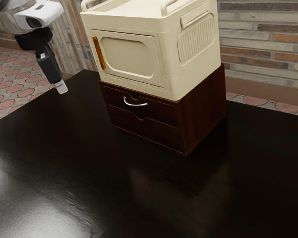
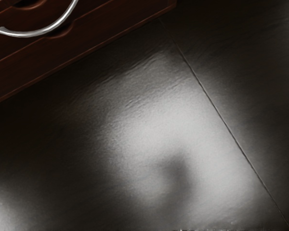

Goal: Pull the drawer handle with one arm to open the drawer

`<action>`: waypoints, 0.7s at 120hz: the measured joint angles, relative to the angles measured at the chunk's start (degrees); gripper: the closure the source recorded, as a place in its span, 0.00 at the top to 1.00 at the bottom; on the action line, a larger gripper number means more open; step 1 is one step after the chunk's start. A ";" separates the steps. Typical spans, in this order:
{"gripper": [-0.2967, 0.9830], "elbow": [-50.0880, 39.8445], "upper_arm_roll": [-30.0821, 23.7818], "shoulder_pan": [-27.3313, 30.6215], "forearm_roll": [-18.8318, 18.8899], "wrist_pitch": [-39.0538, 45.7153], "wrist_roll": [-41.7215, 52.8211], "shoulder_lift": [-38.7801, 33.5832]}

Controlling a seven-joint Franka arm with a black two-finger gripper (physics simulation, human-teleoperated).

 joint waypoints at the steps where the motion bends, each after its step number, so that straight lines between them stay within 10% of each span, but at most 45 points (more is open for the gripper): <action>1: 0.77 0.00 0.01 0.00 0.01 0.00 0.08 0.04; 38: 0.77 -3.11 -0.86 0.29 0.33 1.04 10.06 -0.99; 58: 0.77 -17.19 -9.38 -2.26 8.86 11.58 24.40 -6.33; 84: 0.77 -17.77 -8.32 -1.86 9.96 17.84 39.01 -4.20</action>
